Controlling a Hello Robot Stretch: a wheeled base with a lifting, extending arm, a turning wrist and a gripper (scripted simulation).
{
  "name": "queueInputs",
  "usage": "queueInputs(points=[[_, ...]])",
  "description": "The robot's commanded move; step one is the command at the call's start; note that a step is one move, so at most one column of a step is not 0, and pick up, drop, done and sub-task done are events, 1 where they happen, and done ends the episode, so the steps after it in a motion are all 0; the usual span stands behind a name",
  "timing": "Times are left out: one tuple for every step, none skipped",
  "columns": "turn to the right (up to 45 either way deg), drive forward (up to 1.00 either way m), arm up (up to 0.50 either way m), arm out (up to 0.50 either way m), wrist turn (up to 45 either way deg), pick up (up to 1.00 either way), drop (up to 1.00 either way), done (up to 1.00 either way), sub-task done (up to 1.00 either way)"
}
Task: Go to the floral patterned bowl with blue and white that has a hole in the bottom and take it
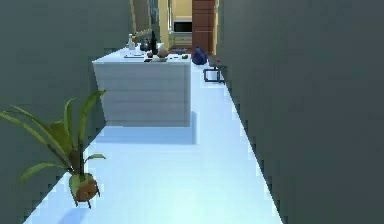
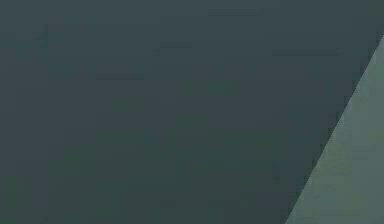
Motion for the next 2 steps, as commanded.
queueInputs(points=[[6.0,0.0,0.0,0.0,0.0,0.0,0.0,0.0,0.0],[0.0,1.0,0.0,0.0,0.0,0.0,0.0,0.0,0.0]])
